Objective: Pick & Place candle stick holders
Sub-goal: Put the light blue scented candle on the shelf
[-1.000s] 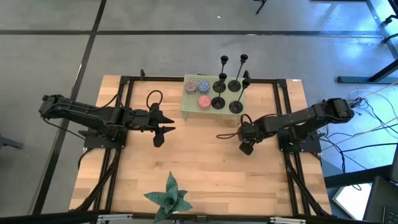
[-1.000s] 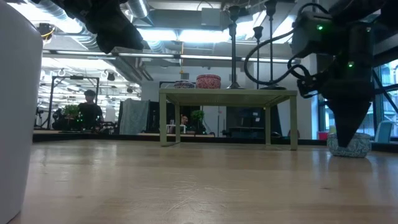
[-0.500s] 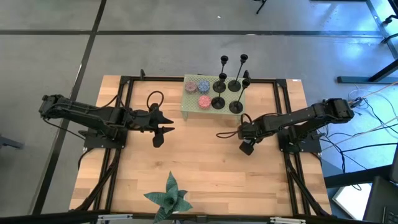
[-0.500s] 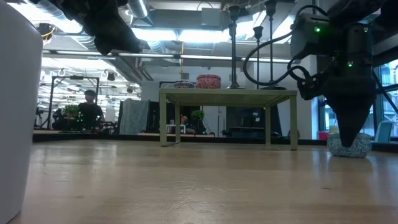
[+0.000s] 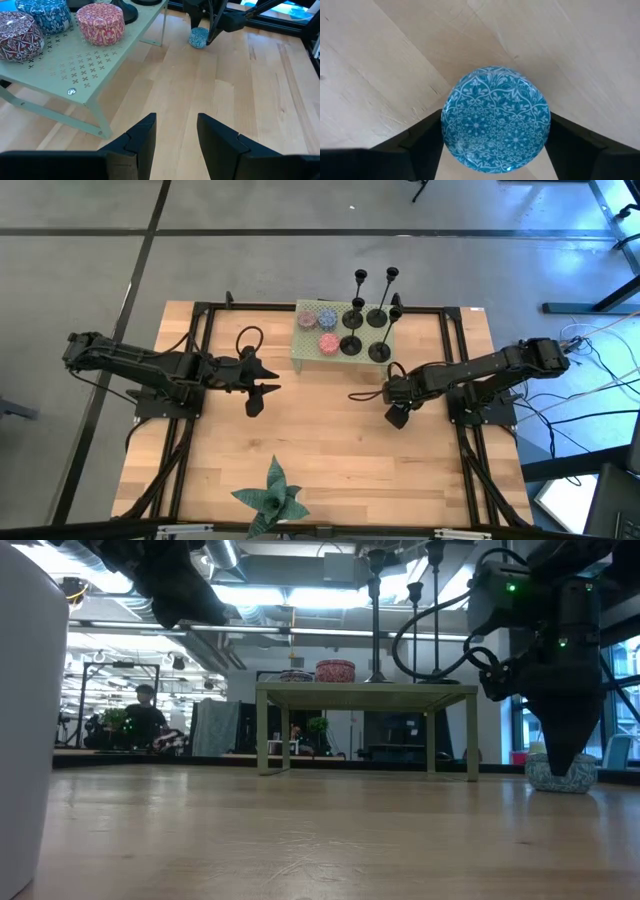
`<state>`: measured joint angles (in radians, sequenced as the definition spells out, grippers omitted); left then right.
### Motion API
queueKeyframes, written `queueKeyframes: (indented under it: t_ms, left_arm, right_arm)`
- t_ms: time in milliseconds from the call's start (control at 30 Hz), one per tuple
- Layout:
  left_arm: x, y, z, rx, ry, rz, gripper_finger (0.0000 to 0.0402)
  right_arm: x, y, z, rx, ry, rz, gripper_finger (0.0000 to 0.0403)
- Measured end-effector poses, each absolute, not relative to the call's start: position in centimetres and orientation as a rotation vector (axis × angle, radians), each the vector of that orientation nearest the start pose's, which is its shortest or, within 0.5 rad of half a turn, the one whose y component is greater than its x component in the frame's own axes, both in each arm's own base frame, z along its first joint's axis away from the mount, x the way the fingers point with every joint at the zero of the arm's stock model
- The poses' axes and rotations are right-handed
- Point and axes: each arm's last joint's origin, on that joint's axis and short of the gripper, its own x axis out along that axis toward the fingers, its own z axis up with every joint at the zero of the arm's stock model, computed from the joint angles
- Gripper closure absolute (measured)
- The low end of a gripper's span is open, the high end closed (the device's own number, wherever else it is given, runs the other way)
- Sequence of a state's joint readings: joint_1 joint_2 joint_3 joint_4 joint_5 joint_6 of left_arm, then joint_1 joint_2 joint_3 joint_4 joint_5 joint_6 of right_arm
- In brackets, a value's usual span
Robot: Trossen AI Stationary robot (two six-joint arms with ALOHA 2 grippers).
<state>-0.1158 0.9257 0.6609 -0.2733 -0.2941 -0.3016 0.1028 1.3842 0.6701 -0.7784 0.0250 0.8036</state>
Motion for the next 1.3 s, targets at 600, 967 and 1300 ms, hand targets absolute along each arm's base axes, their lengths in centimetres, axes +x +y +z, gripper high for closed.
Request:
queueKeyframes:
  t_ms: [600,967,1300]
  left_arm:
    - [19.6,-1.4,26.1,-0.323,0.456,0.281,0.0263]
    - [19.6,-1.6,26.1,-0.522,0.461,0.249,0.0263]
    - [20.3,0.0,25.9,-0.720,0.457,0.261,0.0224]
  right_arm:
    - [22.5,2.6,16.8,0.592,1.304,-0.337,0.0111]
    - [26.5,4.1,22.1,0.369,0.966,-0.256,0.0104]
    - [31.0,6.2,25.5,0.090,0.785,-0.204,0.0097]
